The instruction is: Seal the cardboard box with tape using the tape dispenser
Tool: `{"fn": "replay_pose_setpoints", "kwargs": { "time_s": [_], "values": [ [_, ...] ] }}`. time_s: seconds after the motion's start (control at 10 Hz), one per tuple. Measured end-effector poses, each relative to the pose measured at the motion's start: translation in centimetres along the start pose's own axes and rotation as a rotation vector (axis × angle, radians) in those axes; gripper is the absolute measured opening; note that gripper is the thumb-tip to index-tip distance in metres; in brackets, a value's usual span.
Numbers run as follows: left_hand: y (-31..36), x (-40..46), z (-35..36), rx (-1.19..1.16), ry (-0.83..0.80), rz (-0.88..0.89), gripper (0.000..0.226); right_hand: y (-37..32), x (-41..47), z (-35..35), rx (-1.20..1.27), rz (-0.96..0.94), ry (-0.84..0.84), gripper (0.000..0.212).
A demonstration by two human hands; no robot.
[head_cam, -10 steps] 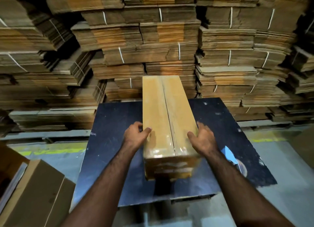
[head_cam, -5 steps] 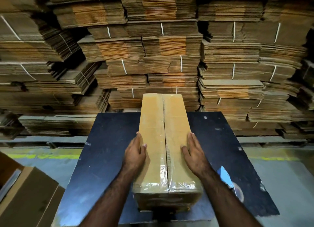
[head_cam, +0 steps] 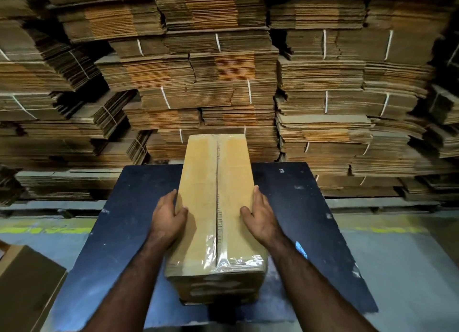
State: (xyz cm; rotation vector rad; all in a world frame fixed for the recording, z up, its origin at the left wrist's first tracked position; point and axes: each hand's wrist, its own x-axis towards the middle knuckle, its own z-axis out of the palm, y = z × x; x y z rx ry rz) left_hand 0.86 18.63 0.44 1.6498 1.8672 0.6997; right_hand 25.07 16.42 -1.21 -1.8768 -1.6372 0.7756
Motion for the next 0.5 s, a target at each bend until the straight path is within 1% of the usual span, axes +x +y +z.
{"fn": "replay_pose_setpoints", "kwargs": {
  "time_s": [0.1,0.2,0.3,0.4,0.5],
  "values": [
    [0.9,0.2,-0.3,0.02,0.024,-0.008,0.061,-0.7,-0.1,-1.1,-0.008,0.015,0.024,0.077],
    [1.4,0.3,-0.3,0.005,0.011,-0.005,0.057,-1.3,0.0,-1.4,-0.013,0.006,0.05,0.07],
    [1.2,0.1,-0.3,0.013,-0.001,-0.001,0.055,-1.6,0.1,-1.4,-0.016,0.027,0.045,0.067],
    [1.1,-0.1,-0.9,0.058,0.007,0.071,0.053,-2.1,-0.2,-1.3,-0.051,0.01,0.079,0.071],
    [1.8,-0.2,-2.0,0.089,0.049,0.21,0.048,-3.5,-1.0,-2.0,-0.09,-0.022,0.142,0.073]
  ]
}}
